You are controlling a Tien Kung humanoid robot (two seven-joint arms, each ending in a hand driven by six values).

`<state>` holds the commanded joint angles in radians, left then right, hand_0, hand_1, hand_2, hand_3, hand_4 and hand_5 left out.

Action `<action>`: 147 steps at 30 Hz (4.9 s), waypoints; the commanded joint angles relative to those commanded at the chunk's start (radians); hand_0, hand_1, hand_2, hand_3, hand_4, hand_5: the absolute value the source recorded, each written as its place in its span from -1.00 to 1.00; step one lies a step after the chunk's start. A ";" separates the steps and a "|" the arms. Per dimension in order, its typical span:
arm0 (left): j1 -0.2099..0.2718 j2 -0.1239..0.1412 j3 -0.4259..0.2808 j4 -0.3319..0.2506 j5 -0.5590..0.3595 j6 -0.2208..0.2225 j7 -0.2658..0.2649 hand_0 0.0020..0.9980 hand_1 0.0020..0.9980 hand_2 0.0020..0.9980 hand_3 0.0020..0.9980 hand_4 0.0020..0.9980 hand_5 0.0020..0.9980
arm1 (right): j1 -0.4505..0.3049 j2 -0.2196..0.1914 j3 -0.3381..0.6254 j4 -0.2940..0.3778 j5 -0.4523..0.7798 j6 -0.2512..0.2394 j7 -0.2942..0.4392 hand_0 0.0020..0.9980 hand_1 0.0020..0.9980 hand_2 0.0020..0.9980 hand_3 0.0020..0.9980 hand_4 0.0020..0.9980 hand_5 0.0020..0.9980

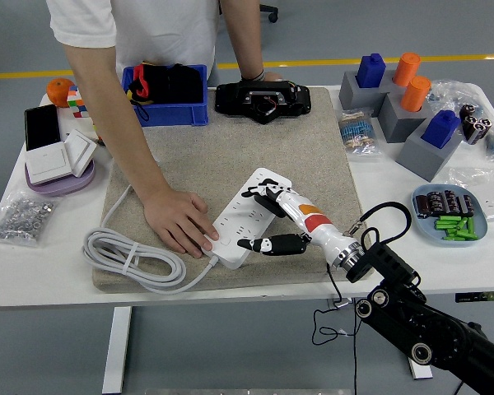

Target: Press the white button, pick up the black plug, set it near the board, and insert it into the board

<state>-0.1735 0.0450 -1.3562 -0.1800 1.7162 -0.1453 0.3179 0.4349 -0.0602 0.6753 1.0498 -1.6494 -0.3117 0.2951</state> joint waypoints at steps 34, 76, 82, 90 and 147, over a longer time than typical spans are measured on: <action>-0.003 0.003 -0.006 0.000 0.012 -0.003 0.002 0.38 0.27 0.23 0.27 0.12 -0.66 | 0.080 0.028 -0.104 -0.049 0.046 0.014 -0.002 0.98 0.82 0.68 0.58 1.00 -0.03; 0.005 0.006 -0.003 0.000 0.001 0.004 -0.003 0.38 0.27 0.23 0.26 0.11 -0.67 | -0.272 -0.140 0.430 0.224 -0.017 0.052 -0.069 0.86 0.68 0.58 0.55 1.00 -0.06; 0.006 0.005 -0.005 0.000 -0.002 0.008 -0.004 0.38 0.27 0.23 0.26 0.11 -0.67 | -0.342 -0.136 0.501 0.235 -0.027 0.061 -0.074 0.85 0.68 0.59 0.55 1.00 -0.06; 0.008 0.003 -0.014 0.000 -0.002 0.011 -0.005 0.38 0.27 0.23 0.26 0.11 -0.67 | -0.396 -0.107 0.595 0.251 -0.039 0.063 -0.079 0.84 0.67 0.58 0.55 1.00 -0.07; 0.017 -0.001 -0.015 0.000 -0.001 0.012 -0.016 0.38 0.27 0.22 0.26 0.12 -0.67 | -0.497 -0.043 0.842 0.408 -0.062 0.118 -0.174 0.81 0.66 0.55 0.53 0.95 -0.19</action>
<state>-0.1569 0.0437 -1.3710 -0.1800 1.7150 -0.1336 0.3015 -0.0625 -0.1031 1.5177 1.4582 -1.7116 -0.1939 0.1211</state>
